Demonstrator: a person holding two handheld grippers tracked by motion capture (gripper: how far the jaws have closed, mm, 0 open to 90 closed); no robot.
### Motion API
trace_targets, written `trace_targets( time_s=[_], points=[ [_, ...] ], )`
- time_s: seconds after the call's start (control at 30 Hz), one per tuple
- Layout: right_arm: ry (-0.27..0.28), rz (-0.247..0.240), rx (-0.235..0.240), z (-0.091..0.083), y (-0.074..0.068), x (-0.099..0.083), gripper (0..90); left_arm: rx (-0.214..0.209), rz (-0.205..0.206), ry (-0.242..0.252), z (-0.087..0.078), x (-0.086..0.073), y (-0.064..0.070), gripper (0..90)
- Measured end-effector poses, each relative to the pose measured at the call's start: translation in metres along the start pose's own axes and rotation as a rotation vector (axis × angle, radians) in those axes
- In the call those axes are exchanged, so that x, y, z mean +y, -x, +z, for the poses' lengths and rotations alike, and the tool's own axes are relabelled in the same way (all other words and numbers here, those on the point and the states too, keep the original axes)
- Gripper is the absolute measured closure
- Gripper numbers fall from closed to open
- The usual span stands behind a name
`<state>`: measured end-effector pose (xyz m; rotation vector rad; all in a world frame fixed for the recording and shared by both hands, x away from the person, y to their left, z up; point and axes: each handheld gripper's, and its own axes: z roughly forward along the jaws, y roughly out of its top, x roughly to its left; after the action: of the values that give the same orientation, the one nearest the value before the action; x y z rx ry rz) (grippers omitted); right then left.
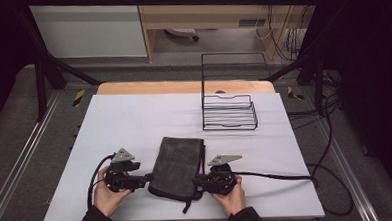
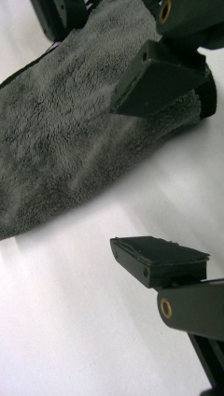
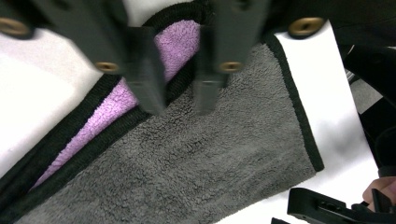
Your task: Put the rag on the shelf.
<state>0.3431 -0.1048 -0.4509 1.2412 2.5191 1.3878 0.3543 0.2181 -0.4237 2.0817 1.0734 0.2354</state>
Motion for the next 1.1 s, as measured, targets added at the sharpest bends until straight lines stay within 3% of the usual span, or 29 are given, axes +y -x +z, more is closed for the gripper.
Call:
trace_targets(
  time_s=[0.07,0.37,0.4,0.43,0.53,0.73,0.9,1.07,1.1],
  points=[
    [0.011,-0.004,0.003,-0.003,-0.001,0.001,88.9,-0.001,-0.007,0.006,-0.001,0.0,0.0,29.4],
    [0.002,-0.001,-0.008,-0.009,-0.001,0.004,90.0,-0.01,-0.004,0.014,-0.002,0.001,0.002,30.3],
    [0.007,-0.005,-0.009,-0.008,-0.001,0.003,85.5,-0.007,-0.003,0.014,-0.002,0.0,0.001,30.3],
    [0.009,-0.003,-0.019,-0.005,-0.001,0.001,68.5,-0.004,-0.003,0.016,-0.003,0.0,0.001,30.2],
    [0.006,-0.003,-0.015,-0.001,-0.002,-0.002,69.0,0.0,-0.004,0.015,-0.003,0.0,0.0,30.0],
    [0.027,-0.005,0.004,0.002,-0.01,-0.003,88.3,0.002,-0.004,0.02,-0.004,0.0,0.0,30.3],
    [0.018,-0.017,-0.029,-0.007,-0.009,0.004,90.0,-0.001,-0.009,0.027,-0.006,-0.001,-0.001,30.4],
    [0.02,-0.023,-0.042,-0.021,-0.001,0.011,90.0,-0.039,-0.021,0.035,-0.007,0.001,0.001,30.8],
    [0.007,-0.036,-0.085,-0.023,0.005,0.011,89.7,-0.058,-0.024,0.033,-0.006,0.001,0.004,31.7]
  ],
)
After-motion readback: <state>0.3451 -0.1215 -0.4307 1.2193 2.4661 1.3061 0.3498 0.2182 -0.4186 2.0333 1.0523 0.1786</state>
